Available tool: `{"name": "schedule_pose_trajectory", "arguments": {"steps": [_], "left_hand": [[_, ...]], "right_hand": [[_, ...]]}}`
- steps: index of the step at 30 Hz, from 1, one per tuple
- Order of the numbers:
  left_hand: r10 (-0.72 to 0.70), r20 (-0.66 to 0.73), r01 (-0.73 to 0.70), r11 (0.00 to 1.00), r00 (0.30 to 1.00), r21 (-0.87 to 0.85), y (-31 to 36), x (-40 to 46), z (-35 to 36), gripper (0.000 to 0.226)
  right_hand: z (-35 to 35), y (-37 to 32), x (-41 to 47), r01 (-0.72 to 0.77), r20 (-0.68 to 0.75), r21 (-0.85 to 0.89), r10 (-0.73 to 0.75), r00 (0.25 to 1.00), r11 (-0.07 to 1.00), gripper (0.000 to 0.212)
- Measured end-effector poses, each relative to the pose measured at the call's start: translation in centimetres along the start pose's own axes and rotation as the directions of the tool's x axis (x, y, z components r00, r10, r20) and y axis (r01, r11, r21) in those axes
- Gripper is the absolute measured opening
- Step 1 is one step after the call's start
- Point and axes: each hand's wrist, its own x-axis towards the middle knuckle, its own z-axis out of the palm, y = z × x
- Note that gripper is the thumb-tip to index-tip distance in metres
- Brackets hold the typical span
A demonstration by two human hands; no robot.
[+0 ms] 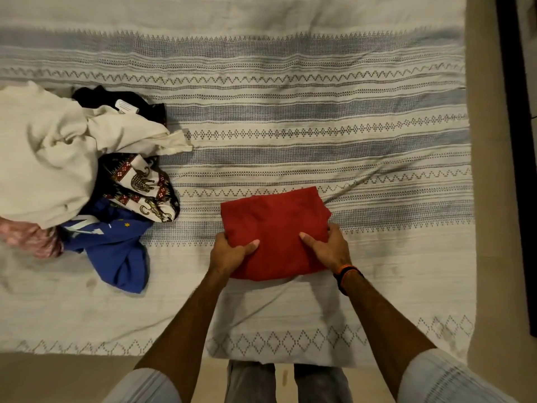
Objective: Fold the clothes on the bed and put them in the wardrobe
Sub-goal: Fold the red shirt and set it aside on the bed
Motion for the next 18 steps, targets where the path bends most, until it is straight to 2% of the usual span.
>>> {"name": "schedule_pose_trajectory", "arguments": {"steps": [3,6,12,18], "left_hand": [[0.045,0.066,-0.044,0.999,0.997,-0.015,0.4,-0.1,0.4,0.087],[0.065,0.082,-0.06,0.996,0.995,-0.059,1.5,-1.1,0.5,0.071],[0.127,0.119,-0.118,0.99,0.985,-0.08,5.4,-3.7,1.5,0.069],[0.197,0.16,-0.187,0.979,0.967,-0.079,11.7,-6.1,6.3,0.07]], "right_hand": [[-0.1,0.0,0.0,0.046,0.028,-0.005,-0.046,0.999,0.999,0.06],[-0.7,-0.4,-0.3,0.082,0.014,0.024,-0.082,0.997,0.996,0.06],[-4.4,-2.3,-1.7,0.129,-0.039,0.088,-0.126,0.991,0.988,0.054],[-11.6,-4.1,-0.6,0.141,-0.102,0.131,-0.128,0.987,0.981,0.063]]}}
